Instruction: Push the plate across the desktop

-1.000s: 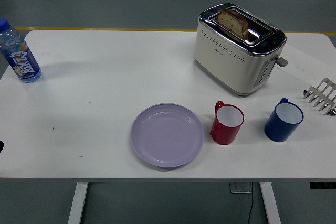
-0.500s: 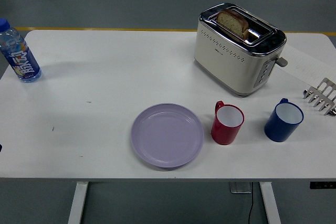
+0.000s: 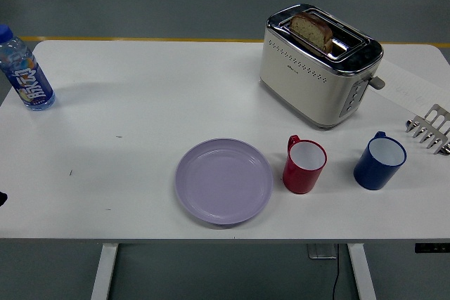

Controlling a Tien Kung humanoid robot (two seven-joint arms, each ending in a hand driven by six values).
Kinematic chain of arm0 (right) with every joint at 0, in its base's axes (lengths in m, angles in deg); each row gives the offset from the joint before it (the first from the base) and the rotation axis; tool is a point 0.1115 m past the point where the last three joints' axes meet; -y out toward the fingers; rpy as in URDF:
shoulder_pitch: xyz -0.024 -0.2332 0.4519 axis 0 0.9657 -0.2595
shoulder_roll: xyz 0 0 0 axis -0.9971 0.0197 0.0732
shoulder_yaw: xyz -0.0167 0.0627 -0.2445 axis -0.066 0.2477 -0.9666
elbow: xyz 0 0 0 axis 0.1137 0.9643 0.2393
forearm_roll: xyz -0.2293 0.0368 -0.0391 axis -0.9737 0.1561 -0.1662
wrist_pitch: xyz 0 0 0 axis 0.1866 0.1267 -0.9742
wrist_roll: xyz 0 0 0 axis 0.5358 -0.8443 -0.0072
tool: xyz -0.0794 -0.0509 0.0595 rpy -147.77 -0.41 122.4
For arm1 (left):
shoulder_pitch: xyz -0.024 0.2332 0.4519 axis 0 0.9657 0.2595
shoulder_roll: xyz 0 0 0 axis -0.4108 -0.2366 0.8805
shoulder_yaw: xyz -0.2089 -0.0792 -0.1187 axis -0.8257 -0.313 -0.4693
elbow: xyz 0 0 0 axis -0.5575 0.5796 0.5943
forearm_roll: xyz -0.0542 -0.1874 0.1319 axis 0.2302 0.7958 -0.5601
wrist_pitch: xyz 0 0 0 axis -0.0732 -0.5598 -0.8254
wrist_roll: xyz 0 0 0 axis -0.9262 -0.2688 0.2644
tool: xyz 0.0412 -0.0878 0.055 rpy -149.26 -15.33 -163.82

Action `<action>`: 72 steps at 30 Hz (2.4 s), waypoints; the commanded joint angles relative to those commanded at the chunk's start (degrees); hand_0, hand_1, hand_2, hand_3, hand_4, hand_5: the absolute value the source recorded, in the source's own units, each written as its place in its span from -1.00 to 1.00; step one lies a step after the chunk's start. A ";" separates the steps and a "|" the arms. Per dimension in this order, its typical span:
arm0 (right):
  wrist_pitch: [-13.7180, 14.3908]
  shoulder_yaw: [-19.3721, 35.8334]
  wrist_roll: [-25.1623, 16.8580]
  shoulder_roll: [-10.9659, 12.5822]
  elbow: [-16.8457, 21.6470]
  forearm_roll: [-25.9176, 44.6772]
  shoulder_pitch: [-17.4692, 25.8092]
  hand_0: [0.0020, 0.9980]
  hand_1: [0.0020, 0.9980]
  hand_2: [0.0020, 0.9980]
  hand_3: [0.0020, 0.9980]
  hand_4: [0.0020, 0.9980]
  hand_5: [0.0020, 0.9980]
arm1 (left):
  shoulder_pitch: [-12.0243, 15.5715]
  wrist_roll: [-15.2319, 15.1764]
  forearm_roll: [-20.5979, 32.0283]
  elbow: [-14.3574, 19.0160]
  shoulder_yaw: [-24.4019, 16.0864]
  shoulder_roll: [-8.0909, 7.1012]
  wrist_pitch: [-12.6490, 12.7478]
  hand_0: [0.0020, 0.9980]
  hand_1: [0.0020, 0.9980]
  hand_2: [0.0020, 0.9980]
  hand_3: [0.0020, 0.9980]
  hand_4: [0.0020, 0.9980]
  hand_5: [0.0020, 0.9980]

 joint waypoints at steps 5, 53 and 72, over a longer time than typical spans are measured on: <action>-0.02 0.13 -0.02 0.01 0.00 -0.21 0.15 0.36 0.27 0.42 0.17 -0.42 -0.65 | -0.10 -1.58 2.58 -0.33 0.78 0.03 0.30 -1.00 -1.00 1.00 -0.99 -0.28 0.50; -0.05 -0.23 -0.43 0.08 -0.20 0.29 -0.49 0.36 0.27 0.42 0.17 -0.42 -0.66 | -0.51 -2.63 7.46 -0.57 0.62 -0.34 -2.67 -1.00 -1.00 1.00 -0.97 -0.34 0.41; -0.11 0.06 -0.12 -0.01 -0.05 -0.18 -0.26 0.35 0.27 0.42 0.18 -0.42 -0.66 | -0.56 -2.99 8.09 -0.65 0.91 -0.46 -2.87 -1.00 -1.00 -1.00 -0.97 -0.32 0.40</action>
